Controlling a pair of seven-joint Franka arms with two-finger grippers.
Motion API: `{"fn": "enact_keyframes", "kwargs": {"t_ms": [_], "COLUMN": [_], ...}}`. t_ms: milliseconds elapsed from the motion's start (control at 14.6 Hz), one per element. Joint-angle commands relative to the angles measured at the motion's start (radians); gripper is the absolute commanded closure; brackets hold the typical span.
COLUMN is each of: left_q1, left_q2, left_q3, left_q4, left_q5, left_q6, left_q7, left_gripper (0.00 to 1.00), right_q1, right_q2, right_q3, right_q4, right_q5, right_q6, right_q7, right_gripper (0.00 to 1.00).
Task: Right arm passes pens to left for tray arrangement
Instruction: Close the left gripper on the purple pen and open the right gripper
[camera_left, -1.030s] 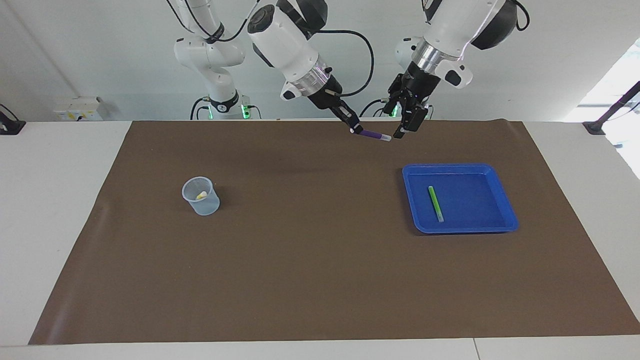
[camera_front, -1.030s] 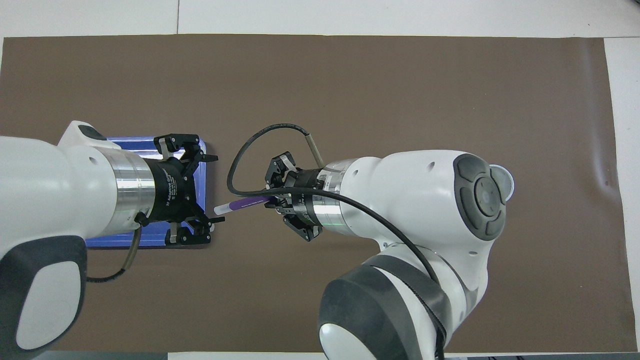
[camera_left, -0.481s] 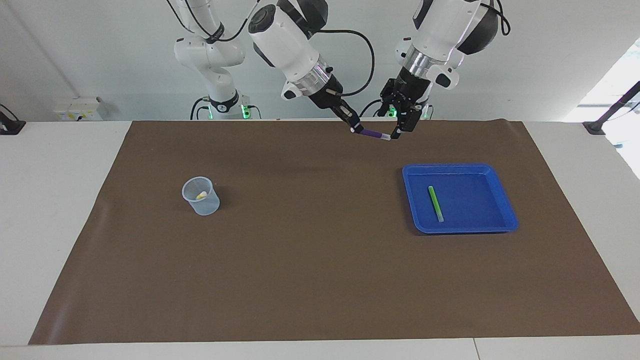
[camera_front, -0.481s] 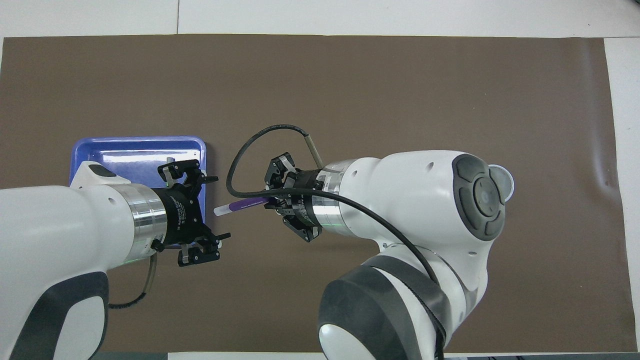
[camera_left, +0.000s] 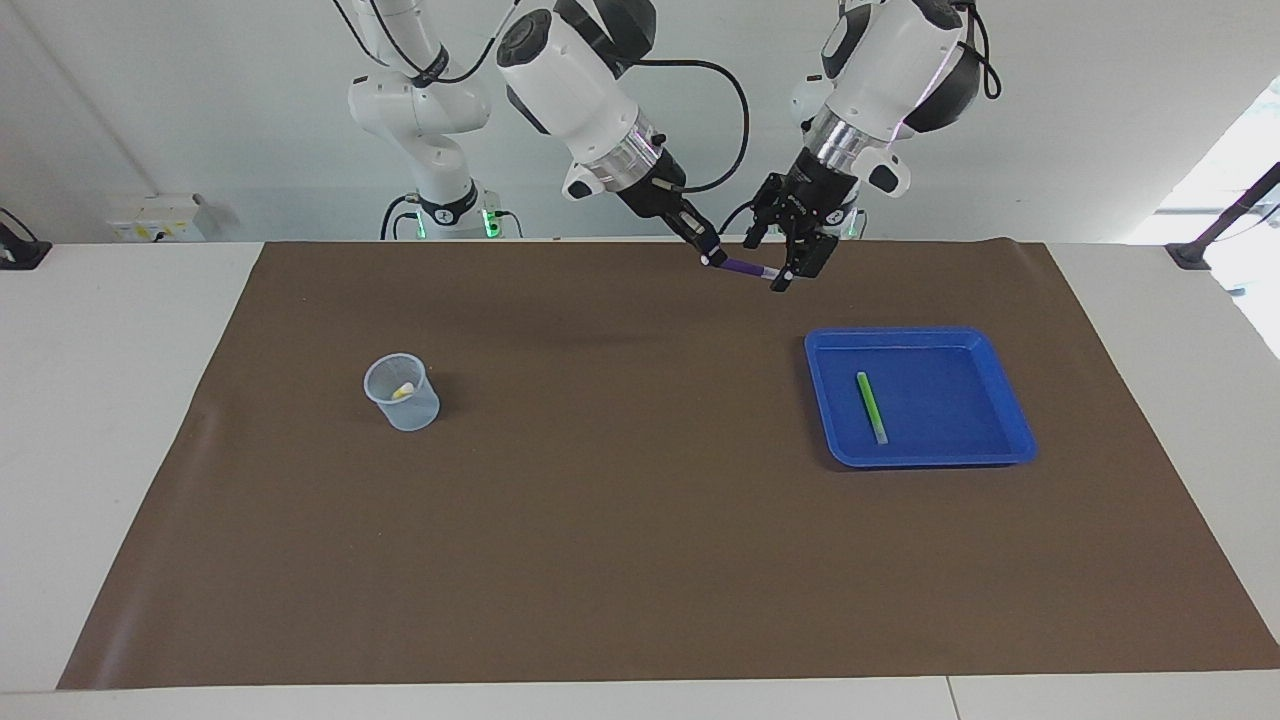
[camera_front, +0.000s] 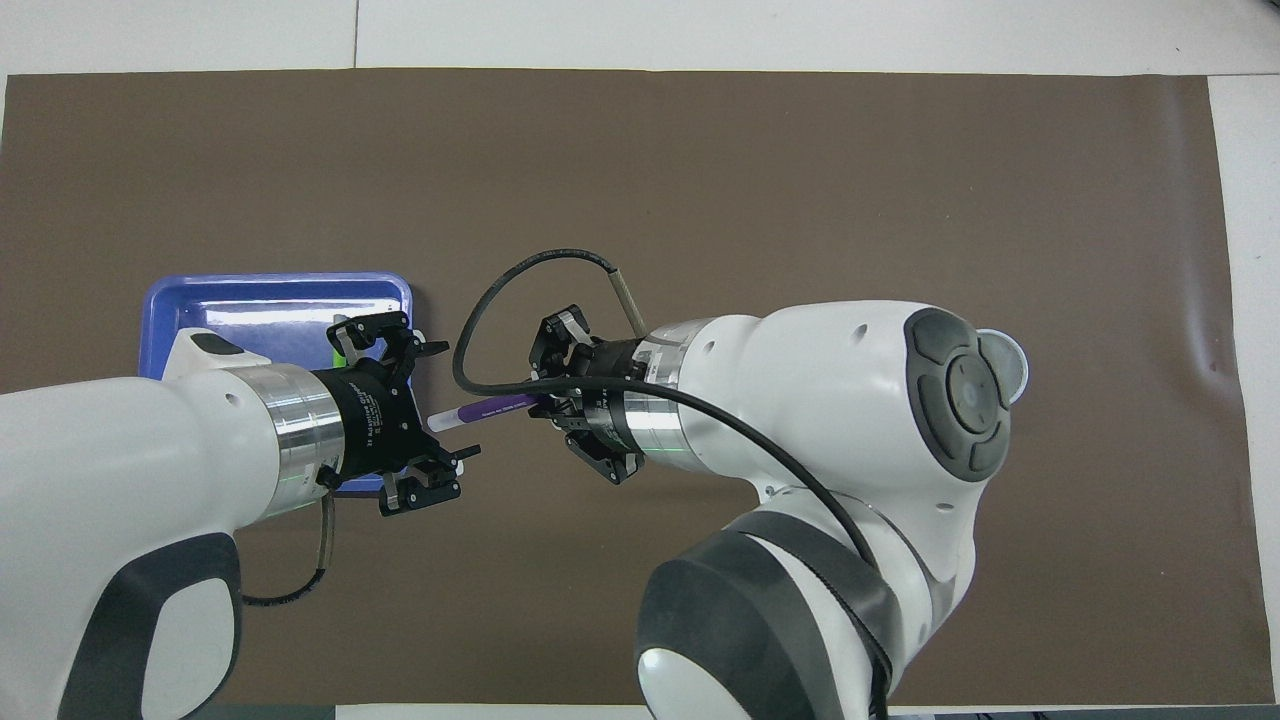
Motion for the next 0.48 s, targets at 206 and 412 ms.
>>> {"fn": "enact_keyframes", "kwargs": {"t_ms": [206,412], "left_q1": [-0.01,-0.008], "left_q2": [-0.018,-0.017], "left_q3": [0.005,0.005], "left_q4": [-0.051,-0.053], "left_q5": [-0.048,-0.057], "left_q6": [0.032,0.044], "left_q7": [0.085,0.085], "left_gripper": [0.08,0.18], "right_q1": [-0.012,-0.012], "right_q2": [-0.008,-0.008], "right_q3": [0.011,0.011], "right_q4": [-0.002,-0.002], "right_q5": [0.003,0.003], "right_q6": [-0.01,-0.007], "right_q7": [-0.002,-0.002], "right_gripper": [1.0,1.0]}}
